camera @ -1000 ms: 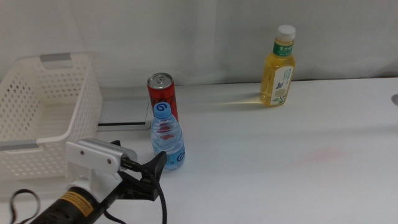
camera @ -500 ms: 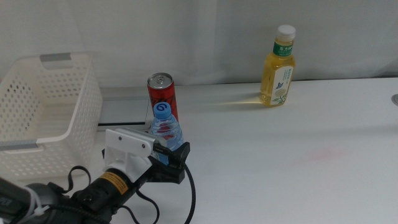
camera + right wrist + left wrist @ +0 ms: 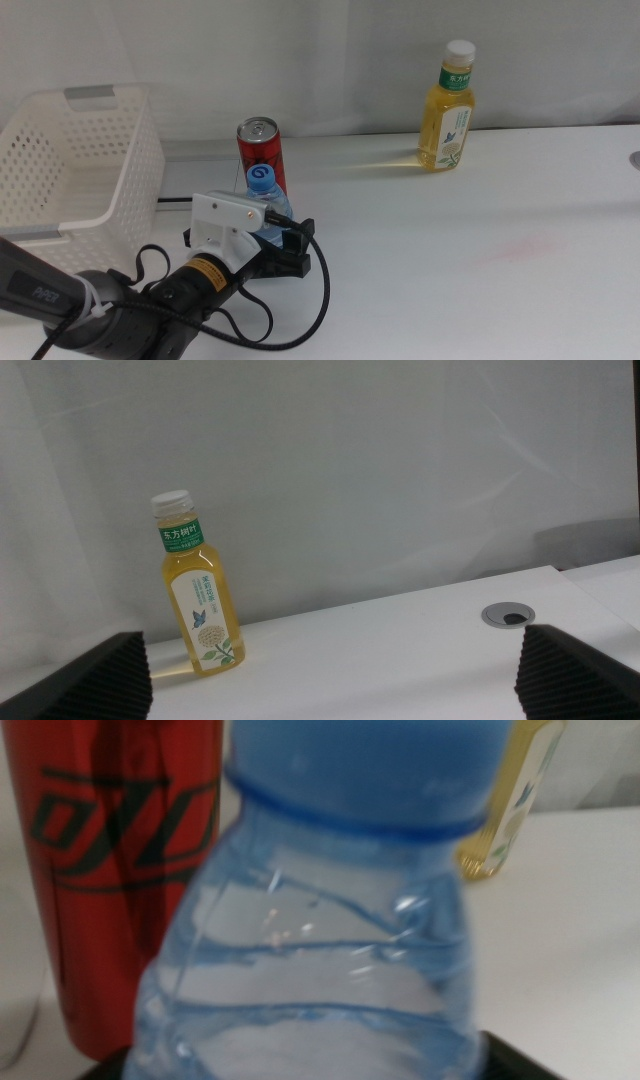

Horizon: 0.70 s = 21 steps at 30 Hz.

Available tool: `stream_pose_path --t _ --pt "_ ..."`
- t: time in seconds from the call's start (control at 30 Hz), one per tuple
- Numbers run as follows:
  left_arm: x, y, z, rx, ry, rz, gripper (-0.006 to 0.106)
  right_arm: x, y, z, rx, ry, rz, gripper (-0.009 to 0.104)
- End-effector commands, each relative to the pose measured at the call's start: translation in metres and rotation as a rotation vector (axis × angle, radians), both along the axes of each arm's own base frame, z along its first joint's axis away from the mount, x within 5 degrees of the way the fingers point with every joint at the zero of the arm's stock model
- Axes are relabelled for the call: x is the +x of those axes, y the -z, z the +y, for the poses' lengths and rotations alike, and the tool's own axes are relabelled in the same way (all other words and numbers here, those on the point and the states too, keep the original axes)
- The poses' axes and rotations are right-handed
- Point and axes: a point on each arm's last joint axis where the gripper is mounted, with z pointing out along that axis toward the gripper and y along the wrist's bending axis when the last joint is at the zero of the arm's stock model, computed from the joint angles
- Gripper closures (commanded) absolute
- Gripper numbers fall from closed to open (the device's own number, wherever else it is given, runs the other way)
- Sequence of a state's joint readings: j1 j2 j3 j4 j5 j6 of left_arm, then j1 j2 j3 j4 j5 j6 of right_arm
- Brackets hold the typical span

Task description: Use arms to grab the bottles and put them into the dustbin to the left of the table.

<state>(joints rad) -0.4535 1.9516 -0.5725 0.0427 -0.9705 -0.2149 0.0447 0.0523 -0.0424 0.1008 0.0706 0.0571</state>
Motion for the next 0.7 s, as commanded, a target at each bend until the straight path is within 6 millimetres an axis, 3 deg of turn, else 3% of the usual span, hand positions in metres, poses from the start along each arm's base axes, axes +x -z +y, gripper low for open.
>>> stream_pose_path --t 0.0,0.07,0.2,0.33,0.43,0.53,0.57,0.67 --pt "0.002 0.003 -0.003 0.007 0.000 0.051 0.023 0.000 0.001 0.000 -0.005 0.006 -0.005 -0.004" --pt "0.003 0.003 -0.004 0.012 0.000 0.058 0.041 0.000 0.001 0.000 -0.005 0.006 -0.005 -0.004" --pt "0.004 0.003 -0.004 0.012 0.000 0.059 0.099 0.000 0.001 0.000 -0.005 0.006 -0.005 -0.004" --pt "0.006 -0.003 -0.005 0.003 0.000 0.040 0.103 0.000 0.001 0.000 -0.005 0.006 -0.005 -0.004" --pt "0.009 -0.020 -0.006 -0.016 0.001 -0.001 0.103 0.000 0.001 0.000 -0.005 0.006 -0.005 -0.004" --pt "0.012 -0.045 -0.007 -0.026 -0.003 -0.028 0.103 0.000 0.001 0.000 -0.005 0.006 -0.005 -0.004" --pt "0.014 -0.067 -0.007 -0.005 0.000 -0.034 0.103 0.000 0.001 0.000 -0.005 0.006 -0.005 -0.004" --pt "0.014 -0.101 -0.007 0.058 0.011 -0.043 0.103 0.000 0.001 0.000 -0.005 0.006 -0.005 -0.004"
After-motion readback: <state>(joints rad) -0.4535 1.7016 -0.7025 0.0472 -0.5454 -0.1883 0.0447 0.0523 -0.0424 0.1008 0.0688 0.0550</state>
